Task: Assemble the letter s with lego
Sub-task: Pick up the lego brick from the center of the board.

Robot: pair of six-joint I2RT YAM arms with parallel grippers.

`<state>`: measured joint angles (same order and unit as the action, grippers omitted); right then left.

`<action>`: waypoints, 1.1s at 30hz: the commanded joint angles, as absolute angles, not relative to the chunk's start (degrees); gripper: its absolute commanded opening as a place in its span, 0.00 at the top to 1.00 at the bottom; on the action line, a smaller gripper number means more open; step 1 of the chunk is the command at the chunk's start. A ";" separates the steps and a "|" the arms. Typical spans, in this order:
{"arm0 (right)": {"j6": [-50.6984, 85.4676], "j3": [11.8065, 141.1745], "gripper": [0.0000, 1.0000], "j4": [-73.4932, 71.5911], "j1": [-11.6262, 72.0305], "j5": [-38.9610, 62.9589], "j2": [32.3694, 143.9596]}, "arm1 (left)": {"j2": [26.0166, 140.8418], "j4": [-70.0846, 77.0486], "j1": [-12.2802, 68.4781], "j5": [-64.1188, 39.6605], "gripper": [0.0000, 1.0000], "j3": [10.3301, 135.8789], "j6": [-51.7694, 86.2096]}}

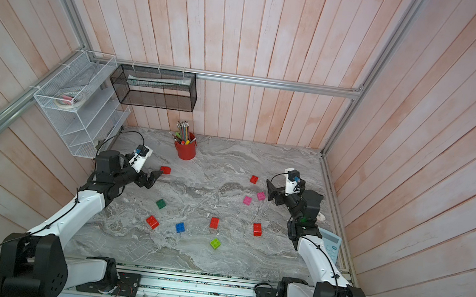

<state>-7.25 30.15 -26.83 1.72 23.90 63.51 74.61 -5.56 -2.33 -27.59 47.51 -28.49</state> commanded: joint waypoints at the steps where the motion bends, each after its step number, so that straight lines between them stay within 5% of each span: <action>1: -12.35 33.89 0.02 -13.19 3.36 30.69 63.50 | 80.46 -19.26 -2.41 -30.77 0.00 53.33 -44.25; 15: -15.58 42.24 0.02 -2.08 7.21 35.12 68.33 | 101.37 -26.31 -2.86 -25.81 0.18 71.98 -62.11; 33: -18.66 45.53 0.02 4.38 7.21 35.05 73.34 | 117.69 -31.05 -2.69 -26.43 0.26 85.36 -66.18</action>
